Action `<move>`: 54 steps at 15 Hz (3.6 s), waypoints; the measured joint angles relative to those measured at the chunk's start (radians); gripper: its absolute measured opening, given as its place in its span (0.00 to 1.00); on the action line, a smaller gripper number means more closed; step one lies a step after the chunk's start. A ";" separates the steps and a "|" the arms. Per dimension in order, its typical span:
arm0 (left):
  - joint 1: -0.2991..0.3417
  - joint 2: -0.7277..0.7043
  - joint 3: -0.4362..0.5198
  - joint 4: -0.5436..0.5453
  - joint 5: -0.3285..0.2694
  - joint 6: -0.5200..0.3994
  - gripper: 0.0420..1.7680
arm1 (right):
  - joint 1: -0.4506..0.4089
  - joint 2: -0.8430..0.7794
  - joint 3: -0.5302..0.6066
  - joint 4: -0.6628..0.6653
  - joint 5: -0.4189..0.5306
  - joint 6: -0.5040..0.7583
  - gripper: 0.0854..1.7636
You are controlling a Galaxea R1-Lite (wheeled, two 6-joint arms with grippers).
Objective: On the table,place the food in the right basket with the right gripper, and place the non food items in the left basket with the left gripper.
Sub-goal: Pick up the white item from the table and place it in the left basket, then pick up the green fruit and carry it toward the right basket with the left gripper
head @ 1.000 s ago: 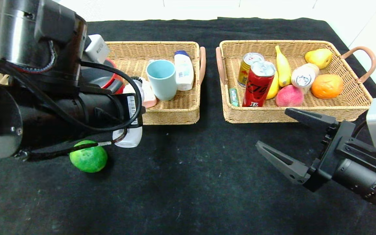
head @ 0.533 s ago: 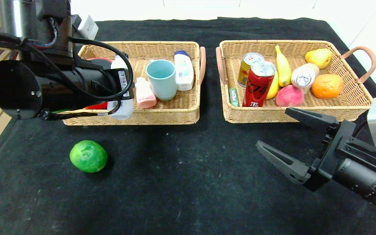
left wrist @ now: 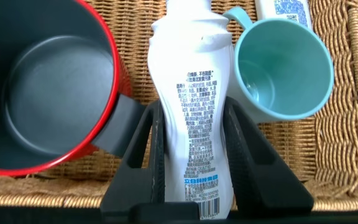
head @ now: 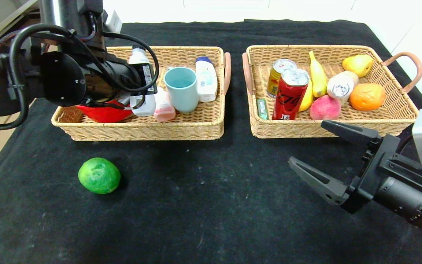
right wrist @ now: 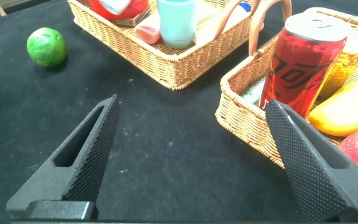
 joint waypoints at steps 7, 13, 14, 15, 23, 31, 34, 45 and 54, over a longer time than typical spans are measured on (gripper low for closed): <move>0.005 0.057 -0.052 0.001 0.002 0.006 0.38 | -0.005 -0.003 -0.002 -0.002 0.002 0.000 0.97; 0.005 0.063 -0.042 0.001 0.004 0.005 0.70 | -0.005 -0.003 -0.001 -0.002 0.001 -0.001 0.97; 0.005 0.063 -0.041 0.001 0.004 0.005 0.73 | -0.005 -0.003 0.000 -0.003 0.001 0.000 0.97; 0.005 0.063 -0.040 0.002 0.004 0.004 0.76 | -0.005 -0.003 0.000 -0.003 0.001 0.000 0.97; -0.001 0.034 -0.004 0.016 0.014 0.001 0.89 | -0.005 -0.002 0.000 -0.003 0.000 -0.001 0.97; -0.090 -0.168 0.240 0.040 -0.001 0.061 0.94 | -0.001 0.000 0.004 -0.003 0.001 -0.001 0.97; -0.136 -0.257 0.292 0.169 -0.009 0.065 0.95 | -0.001 0.001 0.006 -0.002 0.000 -0.002 0.97; -0.022 -0.459 0.481 0.308 -0.080 0.019 0.96 | 0.001 0.014 0.009 -0.003 0.000 -0.004 0.97; 0.227 -0.464 0.590 0.289 -0.305 0.073 0.97 | 0.003 0.020 0.011 -0.003 0.000 -0.005 0.97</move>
